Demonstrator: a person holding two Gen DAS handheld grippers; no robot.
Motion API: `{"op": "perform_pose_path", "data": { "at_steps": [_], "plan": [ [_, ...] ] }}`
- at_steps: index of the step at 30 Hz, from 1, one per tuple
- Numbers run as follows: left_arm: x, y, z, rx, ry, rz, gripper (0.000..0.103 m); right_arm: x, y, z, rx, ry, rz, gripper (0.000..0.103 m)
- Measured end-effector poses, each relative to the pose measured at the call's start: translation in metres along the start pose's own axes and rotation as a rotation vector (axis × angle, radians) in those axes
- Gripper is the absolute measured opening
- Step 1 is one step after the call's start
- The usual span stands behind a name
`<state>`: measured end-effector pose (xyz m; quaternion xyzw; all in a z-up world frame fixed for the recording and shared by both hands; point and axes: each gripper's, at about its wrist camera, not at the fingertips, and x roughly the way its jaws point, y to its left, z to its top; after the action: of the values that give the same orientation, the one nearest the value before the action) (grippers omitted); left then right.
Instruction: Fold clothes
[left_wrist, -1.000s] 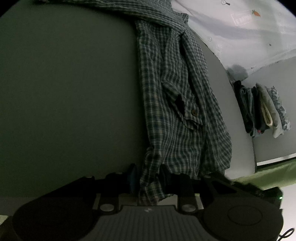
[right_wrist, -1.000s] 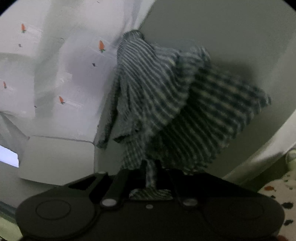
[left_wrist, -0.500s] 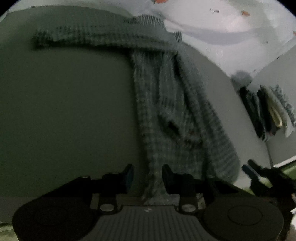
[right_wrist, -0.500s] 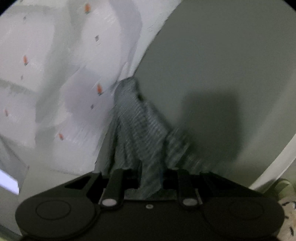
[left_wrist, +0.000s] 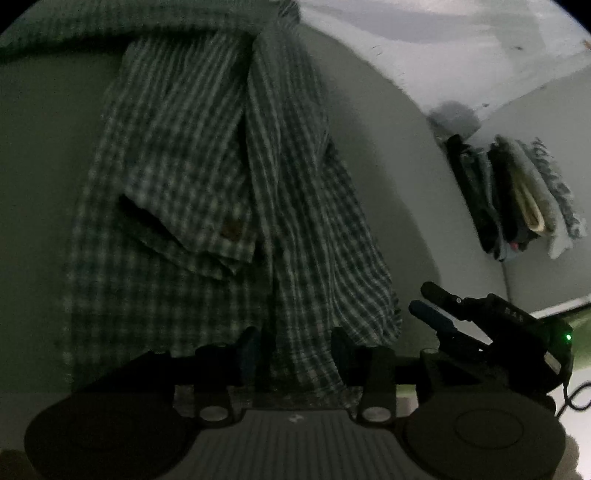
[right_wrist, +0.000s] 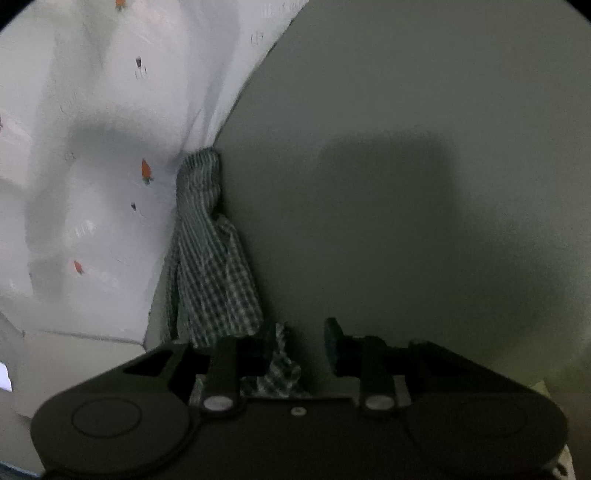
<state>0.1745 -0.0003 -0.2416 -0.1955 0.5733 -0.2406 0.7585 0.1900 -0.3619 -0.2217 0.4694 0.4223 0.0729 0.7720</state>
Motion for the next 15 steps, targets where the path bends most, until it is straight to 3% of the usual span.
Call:
{"op": "perform_pose_path", "data": {
  "at_steps": [2,4,7,11,13,15],
  "plan": [
    [0.005,-0.003,-0.001,-0.025,0.006,-0.009,0.041,0.008,0.002,0.004,-0.010,0.028,0.000,0.031],
    [0.007,-0.008,-0.002,-0.025,0.009,0.004,0.018,0.016,0.005,0.006,-0.025,0.062,0.004,0.031],
    [0.004,-0.010,-0.002,-0.037,-0.002,0.027,0.004,0.029,0.009,0.008,-0.061,0.105,-0.015,0.031],
    [-0.008,-0.017,0.000,-0.068,-0.048,0.004,0.002,0.039,0.012,0.012,-0.073,0.138,-0.008,0.029],
    [-0.018,-0.020,0.000,-0.064,-0.075,0.001,0.001,0.043,0.013,0.013,-0.074,0.154,0.001,0.021],
    [-0.026,-0.021,0.001,-0.065,-0.095,-0.005,0.001,0.047,0.012,0.013,-0.062,0.167,0.012,0.007]
  ]
}}
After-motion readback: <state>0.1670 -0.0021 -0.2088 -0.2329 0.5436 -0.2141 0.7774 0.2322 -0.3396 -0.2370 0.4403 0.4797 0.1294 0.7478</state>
